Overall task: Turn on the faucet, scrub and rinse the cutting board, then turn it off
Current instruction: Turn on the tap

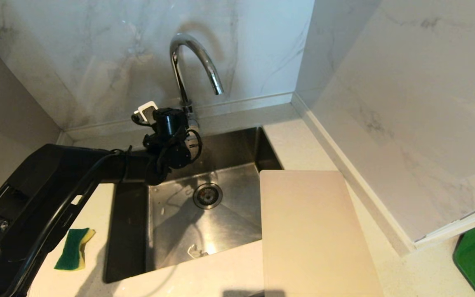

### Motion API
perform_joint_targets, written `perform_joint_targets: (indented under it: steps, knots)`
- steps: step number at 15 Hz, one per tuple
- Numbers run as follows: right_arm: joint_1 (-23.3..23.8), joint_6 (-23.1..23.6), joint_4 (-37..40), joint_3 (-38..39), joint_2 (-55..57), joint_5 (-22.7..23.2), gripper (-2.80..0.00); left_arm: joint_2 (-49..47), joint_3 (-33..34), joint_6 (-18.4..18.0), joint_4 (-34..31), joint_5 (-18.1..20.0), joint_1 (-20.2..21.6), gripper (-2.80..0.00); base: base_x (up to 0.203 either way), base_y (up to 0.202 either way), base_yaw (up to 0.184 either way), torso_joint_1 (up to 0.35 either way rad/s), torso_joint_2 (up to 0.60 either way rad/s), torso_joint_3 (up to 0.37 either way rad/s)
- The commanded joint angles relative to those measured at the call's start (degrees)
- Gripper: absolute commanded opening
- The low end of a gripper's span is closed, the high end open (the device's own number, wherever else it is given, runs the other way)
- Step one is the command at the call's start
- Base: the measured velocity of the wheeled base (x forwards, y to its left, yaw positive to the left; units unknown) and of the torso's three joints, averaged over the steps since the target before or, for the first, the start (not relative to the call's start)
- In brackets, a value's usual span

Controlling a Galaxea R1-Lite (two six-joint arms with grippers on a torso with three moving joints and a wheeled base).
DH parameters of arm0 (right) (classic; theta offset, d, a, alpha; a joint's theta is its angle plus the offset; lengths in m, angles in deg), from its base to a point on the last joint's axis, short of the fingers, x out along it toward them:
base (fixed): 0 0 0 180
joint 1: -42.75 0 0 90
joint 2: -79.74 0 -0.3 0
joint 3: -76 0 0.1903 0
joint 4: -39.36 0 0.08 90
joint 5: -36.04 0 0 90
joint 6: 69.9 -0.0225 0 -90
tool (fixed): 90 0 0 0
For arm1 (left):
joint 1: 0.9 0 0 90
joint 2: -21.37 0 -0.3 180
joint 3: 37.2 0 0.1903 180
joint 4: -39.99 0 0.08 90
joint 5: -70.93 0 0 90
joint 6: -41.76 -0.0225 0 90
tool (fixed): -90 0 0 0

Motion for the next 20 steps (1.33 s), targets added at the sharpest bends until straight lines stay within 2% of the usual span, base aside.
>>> perform_joint_targets:
  steps: [1,5,20]
  knots:
    - [0.0,0.0,0.0,0.0,0.0,0.0,-2.80,1.8,0.7,3.2,-4.1,-0.5,-0.3,0.00,0.000,0.000,0.000,0.000,0.00,0.000]
    - [0.0,0.0,0.0,0.0,0.0,0.0,-2.80,2.9,1.2,7.9,-9.8,-0.5,-1.1,0.00,0.000,0.000,0.000,0.000,0.00,0.000]
    - [0.0,0.0,0.0,0.0,0.0,0.0,-2.80,6.7,2.4,7.6,-10.4,0.0,-2.1,0.00,0.000,0.000,0.000,0.000,0.00,0.000]
